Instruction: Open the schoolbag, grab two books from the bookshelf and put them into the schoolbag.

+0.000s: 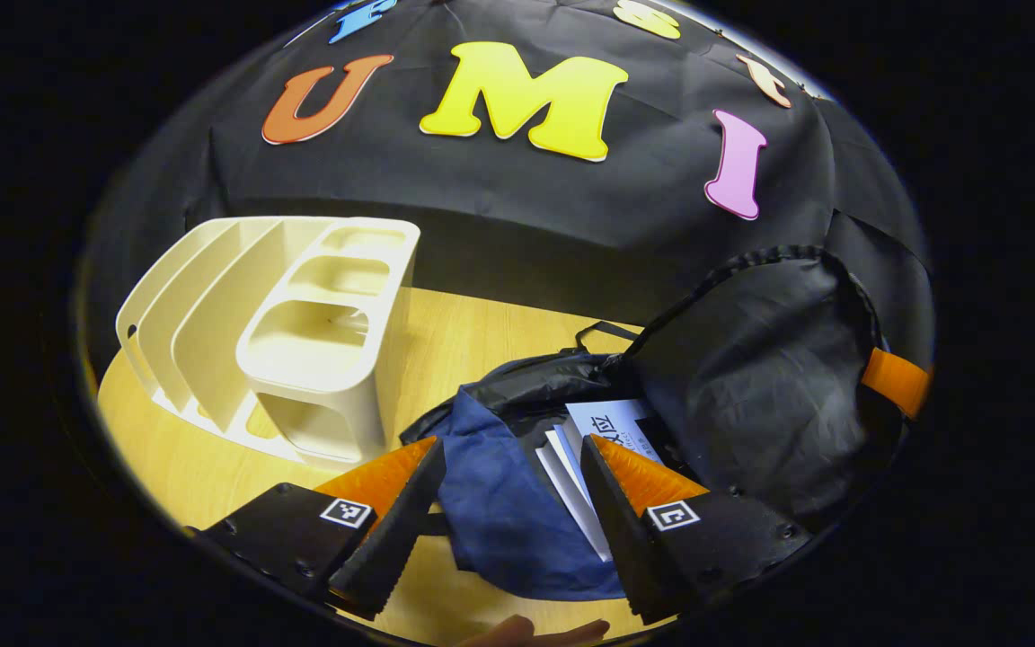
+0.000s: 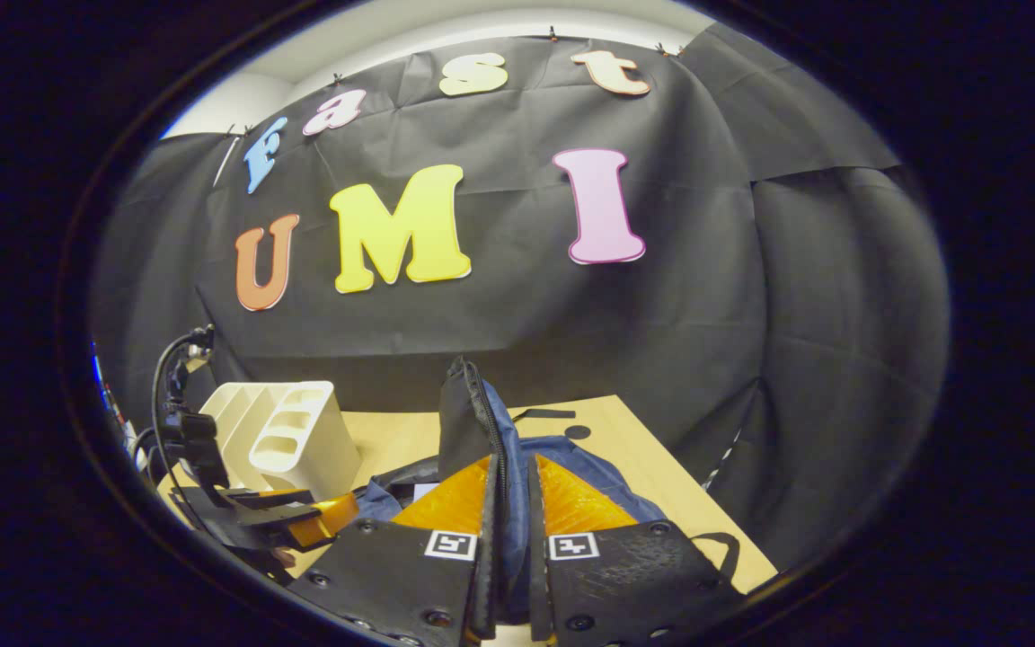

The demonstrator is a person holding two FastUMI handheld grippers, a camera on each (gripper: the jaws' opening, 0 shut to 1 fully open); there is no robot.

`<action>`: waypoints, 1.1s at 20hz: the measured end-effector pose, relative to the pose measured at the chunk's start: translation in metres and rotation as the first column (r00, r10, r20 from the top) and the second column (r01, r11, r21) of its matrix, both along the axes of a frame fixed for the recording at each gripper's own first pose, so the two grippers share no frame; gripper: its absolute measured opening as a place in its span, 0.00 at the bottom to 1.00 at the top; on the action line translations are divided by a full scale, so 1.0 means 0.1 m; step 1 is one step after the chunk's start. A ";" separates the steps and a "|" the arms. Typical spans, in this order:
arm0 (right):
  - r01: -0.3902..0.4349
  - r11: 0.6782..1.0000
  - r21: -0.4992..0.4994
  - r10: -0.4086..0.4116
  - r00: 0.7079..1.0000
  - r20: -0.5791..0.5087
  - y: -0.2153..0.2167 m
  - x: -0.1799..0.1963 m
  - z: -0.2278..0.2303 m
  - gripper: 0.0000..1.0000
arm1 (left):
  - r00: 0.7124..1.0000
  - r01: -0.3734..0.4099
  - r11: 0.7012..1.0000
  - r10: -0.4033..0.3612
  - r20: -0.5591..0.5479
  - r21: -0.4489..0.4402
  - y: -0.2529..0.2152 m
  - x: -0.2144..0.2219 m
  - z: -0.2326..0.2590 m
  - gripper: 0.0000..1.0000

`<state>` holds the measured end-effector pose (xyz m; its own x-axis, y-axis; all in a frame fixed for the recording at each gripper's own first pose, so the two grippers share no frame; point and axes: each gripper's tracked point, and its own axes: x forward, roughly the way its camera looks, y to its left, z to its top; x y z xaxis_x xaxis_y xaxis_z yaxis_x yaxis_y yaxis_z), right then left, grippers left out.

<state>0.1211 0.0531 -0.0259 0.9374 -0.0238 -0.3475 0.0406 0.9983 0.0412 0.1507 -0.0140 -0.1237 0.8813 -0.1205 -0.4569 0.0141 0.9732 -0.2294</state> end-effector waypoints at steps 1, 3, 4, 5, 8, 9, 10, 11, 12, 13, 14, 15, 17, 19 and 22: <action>0.009 1.000 -0.004 -0.009 1.000 0.001 -0.02 -0.01 -0.01 0.14 | 1.000 -0.005 1.000 0.005 0.006 -0.005 0.05 -0.06 0.03 0.95; 0.024 1.000 0.004 -0.024 0.999 -0.026 -0.02 -0.05 -0.10 0.14 | 0.999 -0.020 1.000 0.020 0.025 -0.005 0.17 -0.16 0.10 0.95; 0.027 1.000 0.012 -0.027 0.999 -0.037 -0.01 -0.09 -0.14 0.14 | 0.999 -0.031 1.000 0.031 0.032 0.001 0.25 -0.22 0.12 0.95; 0.028 0.999 0.018 -0.027 0.999 -0.045 0.01 -0.12 -0.17 0.14 | 0.998 -0.039 0.999 0.039 0.039 0.008 0.31 -0.28 0.15 0.95; 0.022 0.999 0.025 -0.021 0.999 -0.045 0.07 -0.24 -0.17 0.14 | 0.996 -0.060 0.998 0.058 0.065 0.031 0.50 -0.47 0.25 0.95; 0.019 0.999 0.026 -0.018 0.999 -0.040 0.09 -0.28 -0.15 0.14 | 0.995 -0.068 0.997 0.065 0.078 0.037 0.55 -0.53 0.28 0.95; 0.017 1.000 0.027 -0.016 0.999 -0.036 0.12 -0.34 -0.14 0.16 | 0.994 -0.072 0.997 0.068 0.087 0.042 0.60 -0.58 0.32 0.95; 0.015 1.000 0.022 -0.015 0.999 -0.031 0.13 -0.38 -0.11 0.16 | 0.993 -0.077 0.996 0.072 0.095 0.045 0.64 -0.64 0.37 0.95; 0.008 1.000 0.017 -0.008 1.000 -0.027 0.16 -0.43 -0.10 0.18 | 0.991 -0.085 0.995 0.080 0.104 0.046 0.67 -0.70 0.40 1.00; 0.007 1.000 0.006 -0.007 1.000 -0.019 0.17 -0.49 -0.06 0.19 | 0.990 -0.089 0.995 0.083 0.111 0.045 0.68 -0.77 0.44 0.95; 0.007 1.000 -0.005 -0.007 1.000 -0.006 0.17 -0.54 -0.01 0.20 | 0.989 -0.090 0.995 0.084 0.124 0.046 0.71 -0.83 0.49 0.95; 0.008 1.000 -0.012 -0.007 1.000 0.006 0.18 -0.59 0.04 0.20 | 0.987 -0.095 0.994 0.087 0.135 0.051 0.74 -0.90 0.52 0.95; 0.018 0.999 -0.033 -0.017 1.000 0.024 0.16 -0.72 0.08 0.20 | 0.984 -0.101 0.993 0.092 0.152 0.054 0.80 -1.05 0.61 0.95; 0.025 0.999 -0.045 -0.023 0.999 0.036 0.15 -0.84 0.12 0.18 | 0.981 -0.106 0.993 0.095 0.169 0.055 0.86 -1.18 0.65 0.95; 0.023 0.999 -0.044 -0.021 0.998 0.057 0.18 -1.05 0.19 0.24 | 0.973 -0.121 0.990 0.103 0.205 0.074 0.96 -1.37 0.74 0.95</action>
<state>0.0156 0.0706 -0.0067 0.9544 -0.0592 -0.2925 0.0617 0.9981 -0.0009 0.0139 0.0817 -0.0500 0.9614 0.0162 -0.2746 -0.0591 0.9871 -0.1486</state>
